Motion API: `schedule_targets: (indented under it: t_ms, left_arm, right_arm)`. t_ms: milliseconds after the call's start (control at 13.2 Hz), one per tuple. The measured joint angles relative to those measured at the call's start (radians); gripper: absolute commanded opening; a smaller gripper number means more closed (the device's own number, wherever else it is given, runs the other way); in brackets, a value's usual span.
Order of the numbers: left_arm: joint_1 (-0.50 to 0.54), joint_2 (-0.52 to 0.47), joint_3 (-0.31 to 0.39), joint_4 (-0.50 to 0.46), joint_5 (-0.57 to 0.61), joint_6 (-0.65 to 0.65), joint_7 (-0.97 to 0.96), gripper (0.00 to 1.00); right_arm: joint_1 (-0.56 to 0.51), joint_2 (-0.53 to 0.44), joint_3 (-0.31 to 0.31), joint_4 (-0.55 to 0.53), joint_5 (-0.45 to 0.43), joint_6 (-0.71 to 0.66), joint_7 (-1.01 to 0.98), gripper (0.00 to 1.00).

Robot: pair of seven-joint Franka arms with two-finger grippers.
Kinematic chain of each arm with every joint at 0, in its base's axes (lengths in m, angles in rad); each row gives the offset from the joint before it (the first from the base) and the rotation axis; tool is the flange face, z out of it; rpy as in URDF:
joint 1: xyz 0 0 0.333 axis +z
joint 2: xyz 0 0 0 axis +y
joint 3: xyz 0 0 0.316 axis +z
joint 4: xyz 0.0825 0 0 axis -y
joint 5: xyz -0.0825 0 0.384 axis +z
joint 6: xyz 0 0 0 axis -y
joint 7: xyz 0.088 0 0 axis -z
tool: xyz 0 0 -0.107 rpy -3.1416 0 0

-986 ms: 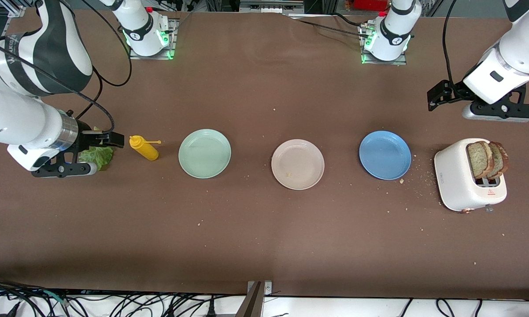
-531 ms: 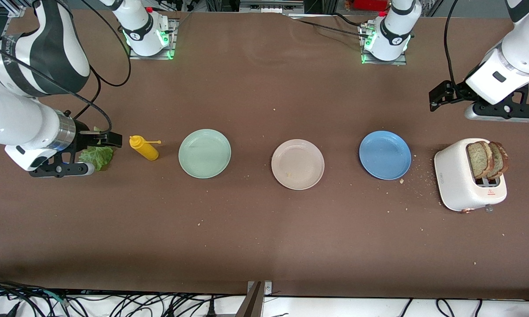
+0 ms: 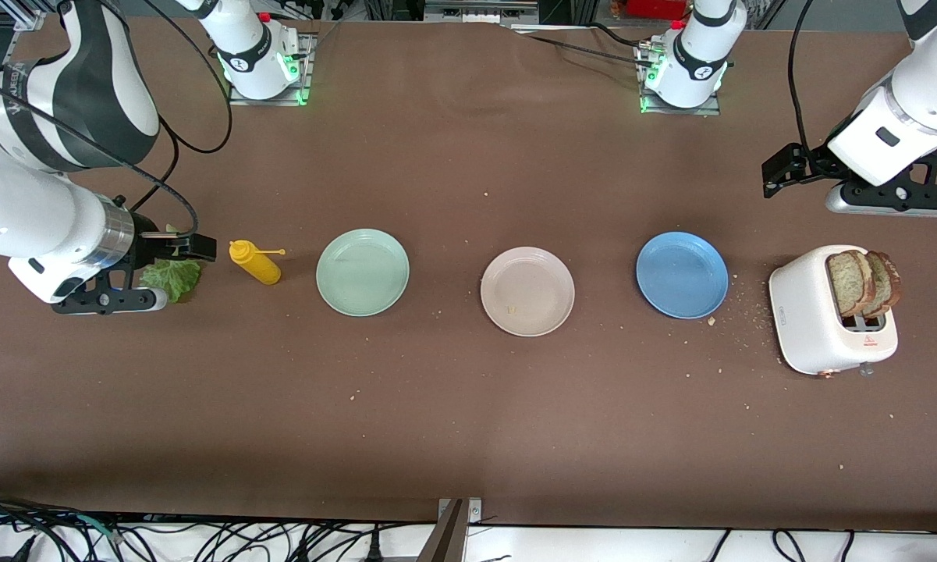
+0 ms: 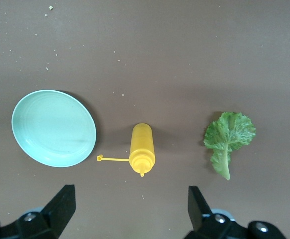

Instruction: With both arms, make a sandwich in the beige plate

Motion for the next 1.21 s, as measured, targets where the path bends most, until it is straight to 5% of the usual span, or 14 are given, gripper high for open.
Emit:
schedule_targets:
  t_ms: [1214]
  left_arm:
    - [0.002, 0.000, 0.002, 0.000, 0.005, 0.000, 0.000, 1.00]
  right_arm:
    - [-0.005, 0.004, -0.001, 0.000, -0.041, 0.075, 0.025, 1.00]
